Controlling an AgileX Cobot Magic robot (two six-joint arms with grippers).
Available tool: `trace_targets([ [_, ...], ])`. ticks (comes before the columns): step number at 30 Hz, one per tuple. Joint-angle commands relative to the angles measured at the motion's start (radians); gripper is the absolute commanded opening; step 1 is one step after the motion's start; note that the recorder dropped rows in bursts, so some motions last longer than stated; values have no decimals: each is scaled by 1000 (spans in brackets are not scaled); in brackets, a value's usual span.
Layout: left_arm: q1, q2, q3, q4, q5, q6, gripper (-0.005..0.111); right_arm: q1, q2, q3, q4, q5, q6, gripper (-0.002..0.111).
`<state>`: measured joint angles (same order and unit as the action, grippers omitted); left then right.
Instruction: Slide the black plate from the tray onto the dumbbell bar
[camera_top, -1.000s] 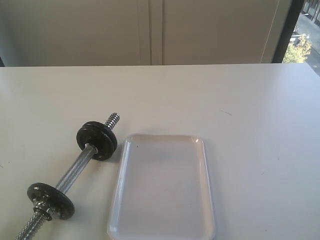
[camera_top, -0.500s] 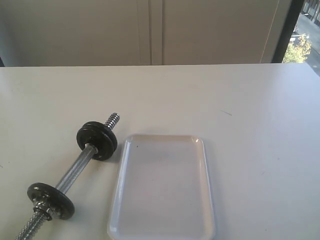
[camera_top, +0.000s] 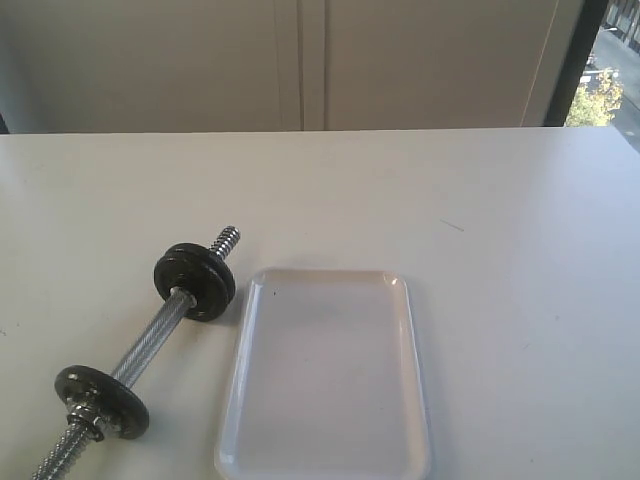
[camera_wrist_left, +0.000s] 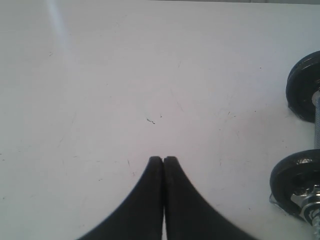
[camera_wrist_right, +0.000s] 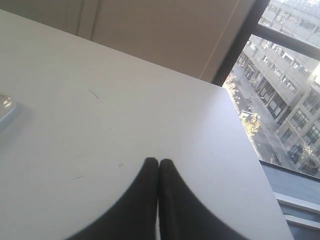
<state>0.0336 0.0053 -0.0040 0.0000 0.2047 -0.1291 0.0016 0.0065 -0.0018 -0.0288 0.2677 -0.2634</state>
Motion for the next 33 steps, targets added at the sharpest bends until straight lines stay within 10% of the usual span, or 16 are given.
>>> trace_targets([
  [1,3,-5,4,0,-2,-7,0,-5,-7,2,3,-6,13,0],
  [12,3,-5,4,0,-2,-7,0,-5,-7,2,10,68,359,0],
  [33,3,-5,4,0,-2,-7,0,-5,-7,2,10,68,373,0],
])
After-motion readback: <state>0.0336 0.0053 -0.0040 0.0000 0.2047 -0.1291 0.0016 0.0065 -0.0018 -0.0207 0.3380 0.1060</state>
